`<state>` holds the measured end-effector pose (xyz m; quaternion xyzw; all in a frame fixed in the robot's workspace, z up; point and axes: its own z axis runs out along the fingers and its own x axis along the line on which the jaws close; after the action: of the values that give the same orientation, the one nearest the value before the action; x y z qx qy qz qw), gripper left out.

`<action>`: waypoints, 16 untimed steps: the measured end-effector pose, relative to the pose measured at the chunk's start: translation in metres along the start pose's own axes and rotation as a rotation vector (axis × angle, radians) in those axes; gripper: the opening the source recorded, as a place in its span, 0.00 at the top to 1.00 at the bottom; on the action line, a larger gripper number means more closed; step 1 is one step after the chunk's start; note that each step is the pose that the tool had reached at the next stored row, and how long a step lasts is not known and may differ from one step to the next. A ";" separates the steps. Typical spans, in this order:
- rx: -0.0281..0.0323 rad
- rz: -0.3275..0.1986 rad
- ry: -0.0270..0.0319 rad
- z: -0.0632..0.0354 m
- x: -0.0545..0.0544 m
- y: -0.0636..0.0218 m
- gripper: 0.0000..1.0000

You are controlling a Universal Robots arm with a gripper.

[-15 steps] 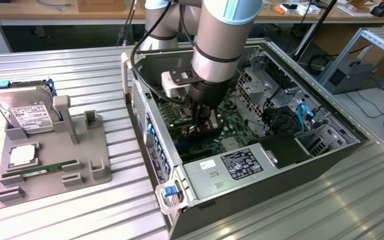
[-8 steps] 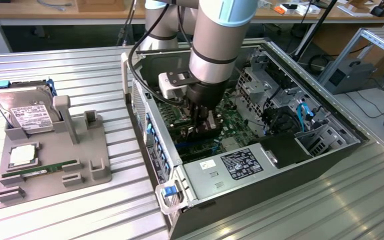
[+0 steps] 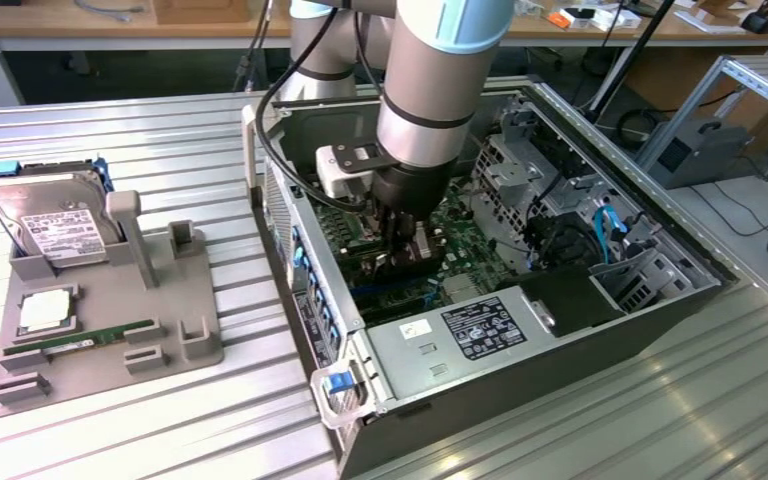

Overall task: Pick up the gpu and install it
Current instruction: 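Insert the gpu into the slot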

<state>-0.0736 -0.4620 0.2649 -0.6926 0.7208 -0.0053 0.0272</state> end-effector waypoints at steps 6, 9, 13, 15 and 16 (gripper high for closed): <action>0.0000 0.000 0.0001 0.0000 0.000 0.0000 0.73; 0.0000 -0.007 0.0020 0.0000 0.000 0.0000 0.73; -0.0004 -0.019 0.0015 -0.0002 0.000 0.0000 0.73; -0.0002 -0.020 0.0112 0.0003 0.000 0.0001 0.73; 0.0003 -0.021 0.0233 0.0006 0.000 0.0000 0.73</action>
<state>-0.0736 -0.4618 0.2643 -0.6999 0.7139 -0.0137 0.0188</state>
